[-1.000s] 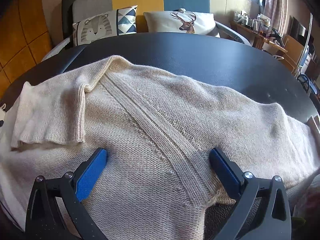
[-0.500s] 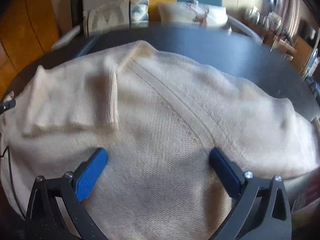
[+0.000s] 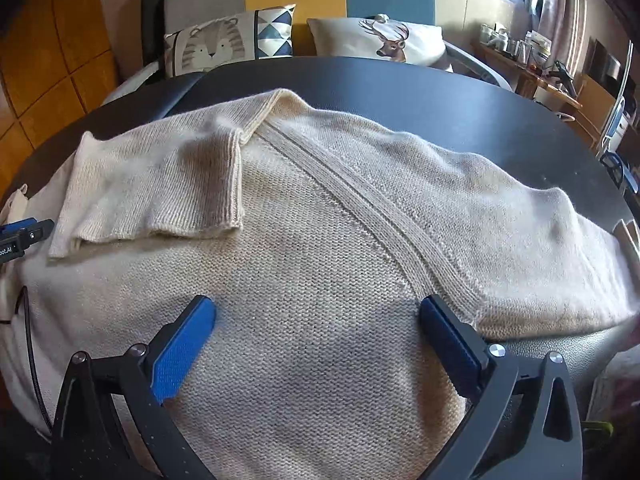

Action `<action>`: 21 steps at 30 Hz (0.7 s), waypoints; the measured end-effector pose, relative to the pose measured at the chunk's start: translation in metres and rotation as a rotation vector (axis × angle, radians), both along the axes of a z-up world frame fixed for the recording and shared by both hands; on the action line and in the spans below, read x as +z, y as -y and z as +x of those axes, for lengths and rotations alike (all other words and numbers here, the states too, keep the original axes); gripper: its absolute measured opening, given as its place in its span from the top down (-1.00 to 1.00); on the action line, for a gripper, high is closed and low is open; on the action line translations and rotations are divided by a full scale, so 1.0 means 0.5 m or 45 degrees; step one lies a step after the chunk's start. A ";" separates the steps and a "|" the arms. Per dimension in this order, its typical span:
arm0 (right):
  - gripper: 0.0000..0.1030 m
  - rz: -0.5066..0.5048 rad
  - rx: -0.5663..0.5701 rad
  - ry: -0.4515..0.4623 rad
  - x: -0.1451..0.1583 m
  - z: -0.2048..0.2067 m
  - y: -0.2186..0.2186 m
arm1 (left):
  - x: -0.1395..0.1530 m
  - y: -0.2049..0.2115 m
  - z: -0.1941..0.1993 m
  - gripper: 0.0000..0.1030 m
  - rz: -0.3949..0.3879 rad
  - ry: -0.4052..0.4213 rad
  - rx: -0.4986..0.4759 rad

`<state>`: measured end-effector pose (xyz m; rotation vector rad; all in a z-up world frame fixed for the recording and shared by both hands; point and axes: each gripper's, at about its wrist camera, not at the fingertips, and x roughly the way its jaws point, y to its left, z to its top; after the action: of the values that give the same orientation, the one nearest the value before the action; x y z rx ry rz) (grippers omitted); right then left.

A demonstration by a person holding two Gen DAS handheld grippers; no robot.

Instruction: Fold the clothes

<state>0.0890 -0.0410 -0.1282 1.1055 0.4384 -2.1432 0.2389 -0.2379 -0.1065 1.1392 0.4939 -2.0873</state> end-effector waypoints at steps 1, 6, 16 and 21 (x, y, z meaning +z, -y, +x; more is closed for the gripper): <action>-1.00 -0.003 -0.003 0.000 0.000 0.000 -0.001 | -0.001 0.004 0.006 -0.39 0.021 -0.024 0.014; -0.99 -0.028 -0.013 -0.027 0.001 0.010 -0.011 | -0.006 0.007 0.020 -0.43 0.008 -0.063 0.016; -0.99 -0.037 -0.026 -0.045 -0.012 0.024 -0.008 | -0.006 -0.023 0.033 -0.44 -0.016 -0.082 0.010; -0.99 -0.037 -0.017 -0.051 -0.013 0.018 -0.014 | -0.005 -0.034 0.039 -0.45 -0.037 -0.080 0.010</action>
<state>0.0980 -0.0338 -0.1346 1.0542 0.4179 -2.1798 0.2583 -0.2210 -0.1091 1.0564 0.4957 -2.1217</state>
